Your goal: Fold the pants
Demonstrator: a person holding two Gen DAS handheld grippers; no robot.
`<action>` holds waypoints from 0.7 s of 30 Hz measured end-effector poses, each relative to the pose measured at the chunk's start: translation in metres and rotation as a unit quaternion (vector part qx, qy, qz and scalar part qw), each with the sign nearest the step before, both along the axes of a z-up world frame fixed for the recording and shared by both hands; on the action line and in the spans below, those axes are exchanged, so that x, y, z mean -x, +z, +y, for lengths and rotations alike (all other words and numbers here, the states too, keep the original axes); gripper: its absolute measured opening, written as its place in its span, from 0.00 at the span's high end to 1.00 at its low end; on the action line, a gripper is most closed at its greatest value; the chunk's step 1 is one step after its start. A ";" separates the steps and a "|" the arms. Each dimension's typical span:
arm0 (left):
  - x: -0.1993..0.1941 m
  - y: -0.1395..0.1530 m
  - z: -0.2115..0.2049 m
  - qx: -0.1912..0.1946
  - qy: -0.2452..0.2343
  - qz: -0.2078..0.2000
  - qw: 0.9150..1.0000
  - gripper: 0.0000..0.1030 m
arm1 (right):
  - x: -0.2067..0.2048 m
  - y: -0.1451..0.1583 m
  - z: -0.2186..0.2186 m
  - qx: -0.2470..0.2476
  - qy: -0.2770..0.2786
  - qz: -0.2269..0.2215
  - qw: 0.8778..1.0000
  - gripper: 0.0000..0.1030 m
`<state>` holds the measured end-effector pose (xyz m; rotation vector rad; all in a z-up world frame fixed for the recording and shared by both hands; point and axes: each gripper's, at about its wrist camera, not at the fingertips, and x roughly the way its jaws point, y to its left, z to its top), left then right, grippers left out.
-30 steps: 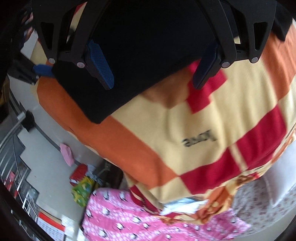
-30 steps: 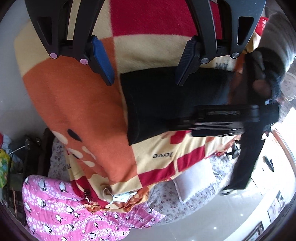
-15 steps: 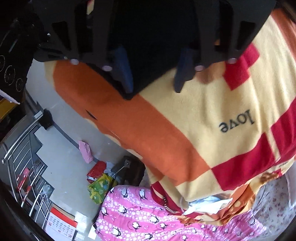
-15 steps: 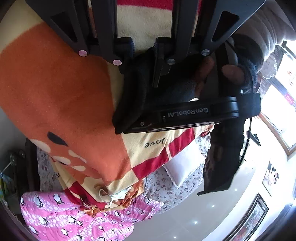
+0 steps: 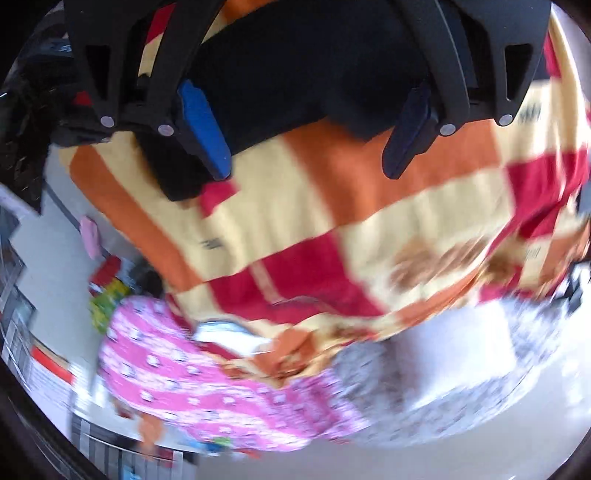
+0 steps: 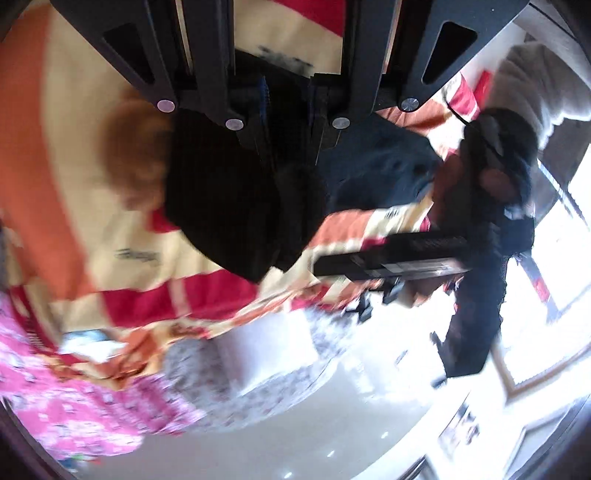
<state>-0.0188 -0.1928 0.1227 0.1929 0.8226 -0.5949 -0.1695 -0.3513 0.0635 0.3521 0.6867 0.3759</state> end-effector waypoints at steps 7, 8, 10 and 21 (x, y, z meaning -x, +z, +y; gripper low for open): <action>0.006 -0.049 0.037 0.007 0.032 0.069 0.997 0.18 | -0.019 -0.027 0.045 -0.018 0.074 0.053 0.996 0.51; 0.008 -0.054 0.037 0.011 0.030 0.081 0.996 0.18 | -0.015 -0.023 0.039 -0.025 0.075 0.052 0.996 0.46; 0.016 -0.061 0.033 0.025 0.026 0.098 0.995 0.18 | 0.001 -0.008 0.021 -0.006 0.045 0.034 0.998 0.43; 0.030 -0.083 -0.019 0.029 0.038 0.132 0.990 0.19 | -0.008 -0.036 -0.041 -0.043 -0.048 0.057 0.996 0.74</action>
